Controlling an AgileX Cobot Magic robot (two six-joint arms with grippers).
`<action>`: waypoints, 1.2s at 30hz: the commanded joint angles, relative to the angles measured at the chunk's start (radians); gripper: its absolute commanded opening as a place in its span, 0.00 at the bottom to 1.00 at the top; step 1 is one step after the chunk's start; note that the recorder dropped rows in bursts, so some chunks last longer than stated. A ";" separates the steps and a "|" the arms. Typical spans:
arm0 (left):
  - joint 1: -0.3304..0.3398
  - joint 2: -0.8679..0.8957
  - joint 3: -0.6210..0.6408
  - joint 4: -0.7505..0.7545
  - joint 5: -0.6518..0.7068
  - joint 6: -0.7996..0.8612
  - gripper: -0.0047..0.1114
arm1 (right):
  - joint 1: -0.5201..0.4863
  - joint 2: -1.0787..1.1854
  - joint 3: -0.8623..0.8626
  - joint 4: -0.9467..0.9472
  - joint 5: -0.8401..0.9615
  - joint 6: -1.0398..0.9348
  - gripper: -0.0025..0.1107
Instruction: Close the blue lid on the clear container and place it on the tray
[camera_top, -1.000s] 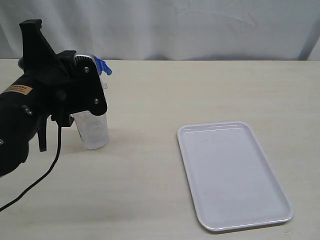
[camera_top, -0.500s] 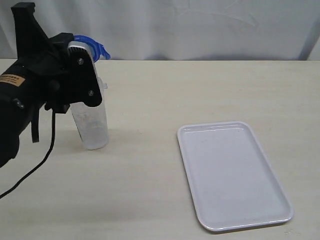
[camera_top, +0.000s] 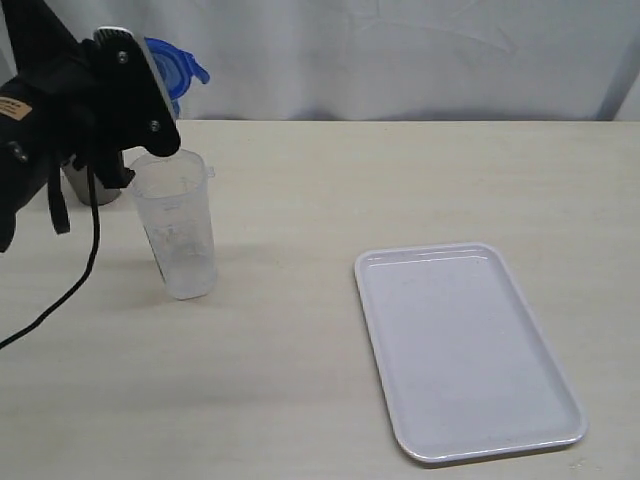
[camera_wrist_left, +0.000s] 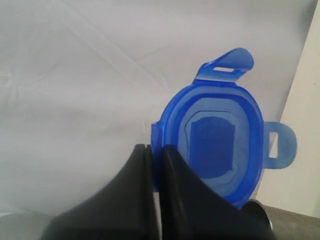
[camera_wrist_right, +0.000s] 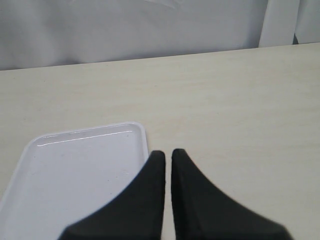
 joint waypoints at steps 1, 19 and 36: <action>0.002 0.067 -0.018 0.003 0.038 -0.018 0.04 | -0.004 -0.002 0.001 -0.001 -0.007 0.001 0.06; -0.051 0.130 -0.018 -0.119 -0.075 0.118 0.04 | -0.004 -0.002 0.001 -0.001 -0.007 0.001 0.06; -0.103 0.130 -0.016 -0.215 -0.119 0.200 0.04 | -0.004 -0.002 0.001 -0.001 -0.007 0.001 0.06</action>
